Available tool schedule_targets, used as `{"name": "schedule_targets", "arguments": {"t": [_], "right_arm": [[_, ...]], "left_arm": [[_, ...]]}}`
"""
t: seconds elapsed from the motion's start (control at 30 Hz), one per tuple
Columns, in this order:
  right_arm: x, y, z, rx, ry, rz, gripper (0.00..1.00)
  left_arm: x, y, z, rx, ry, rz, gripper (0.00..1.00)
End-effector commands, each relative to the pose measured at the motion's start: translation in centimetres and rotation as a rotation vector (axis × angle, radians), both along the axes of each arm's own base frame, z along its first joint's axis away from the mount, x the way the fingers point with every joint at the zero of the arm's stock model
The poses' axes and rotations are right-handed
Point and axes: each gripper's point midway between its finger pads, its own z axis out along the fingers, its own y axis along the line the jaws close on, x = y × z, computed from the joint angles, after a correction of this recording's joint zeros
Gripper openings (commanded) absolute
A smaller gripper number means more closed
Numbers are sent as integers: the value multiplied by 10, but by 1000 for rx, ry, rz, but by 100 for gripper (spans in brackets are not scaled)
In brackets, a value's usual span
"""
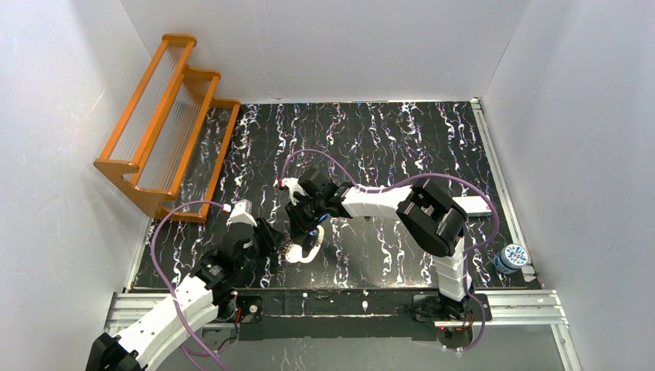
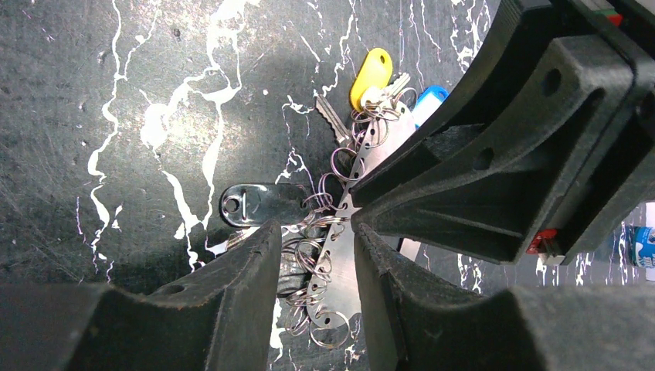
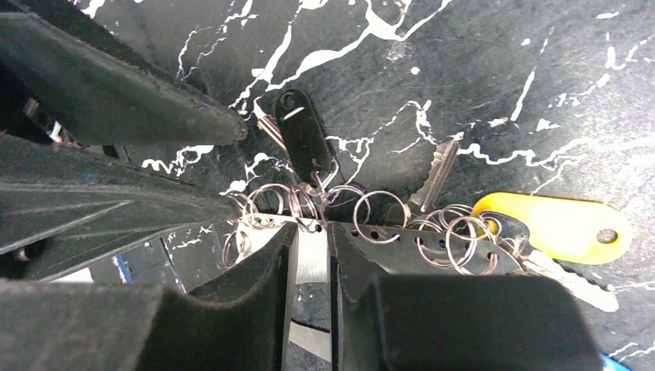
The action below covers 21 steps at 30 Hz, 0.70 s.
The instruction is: Put the keys on the keyring
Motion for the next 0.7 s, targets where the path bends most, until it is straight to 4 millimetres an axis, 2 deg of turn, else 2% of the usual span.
{"name": "schedule_targets", "arguments": {"t": [0.0,0.67], "right_arm": [[-9,11,35,120,-50,75,30],[-4,-3,20,-34,26,-119,28]], "left_arm": [[-1,3,-3,11,5,9,38],[-2,3,-5,8,10,11,38]]}}
